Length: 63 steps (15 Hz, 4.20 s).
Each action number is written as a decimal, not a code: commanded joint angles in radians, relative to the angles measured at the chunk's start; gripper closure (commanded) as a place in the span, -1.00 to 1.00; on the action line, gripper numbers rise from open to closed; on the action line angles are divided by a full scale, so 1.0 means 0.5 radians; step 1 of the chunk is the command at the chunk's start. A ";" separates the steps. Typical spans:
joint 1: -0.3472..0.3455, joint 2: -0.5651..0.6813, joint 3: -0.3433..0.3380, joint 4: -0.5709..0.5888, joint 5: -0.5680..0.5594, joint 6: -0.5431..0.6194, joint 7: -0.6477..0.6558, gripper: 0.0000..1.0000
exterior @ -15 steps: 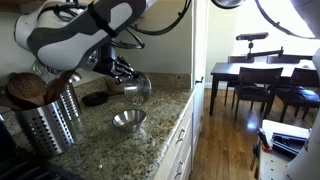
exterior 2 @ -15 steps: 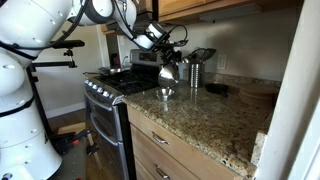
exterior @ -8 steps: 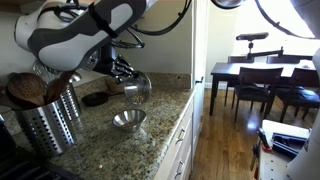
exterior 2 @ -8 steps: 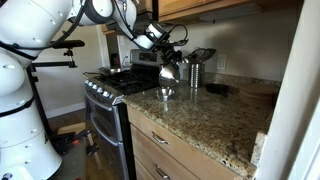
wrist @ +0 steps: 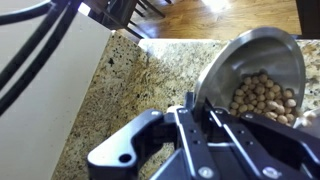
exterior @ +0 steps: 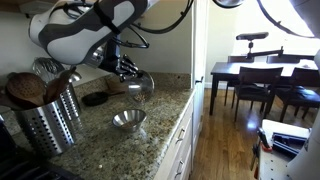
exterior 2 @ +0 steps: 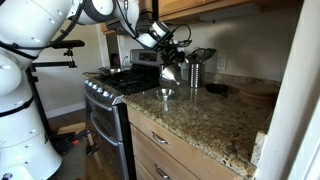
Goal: Transfer the contents in the right silver bowl to the left bowl
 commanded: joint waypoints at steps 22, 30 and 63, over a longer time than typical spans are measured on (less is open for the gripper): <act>-0.171 -0.233 -0.026 -0.214 0.465 0.115 0.282 0.85; -0.182 -0.334 -0.044 -0.339 0.498 0.204 0.346 0.85; 0.000 -0.206 -0.012 -0.229 0.327 -0.076 0.206 0.85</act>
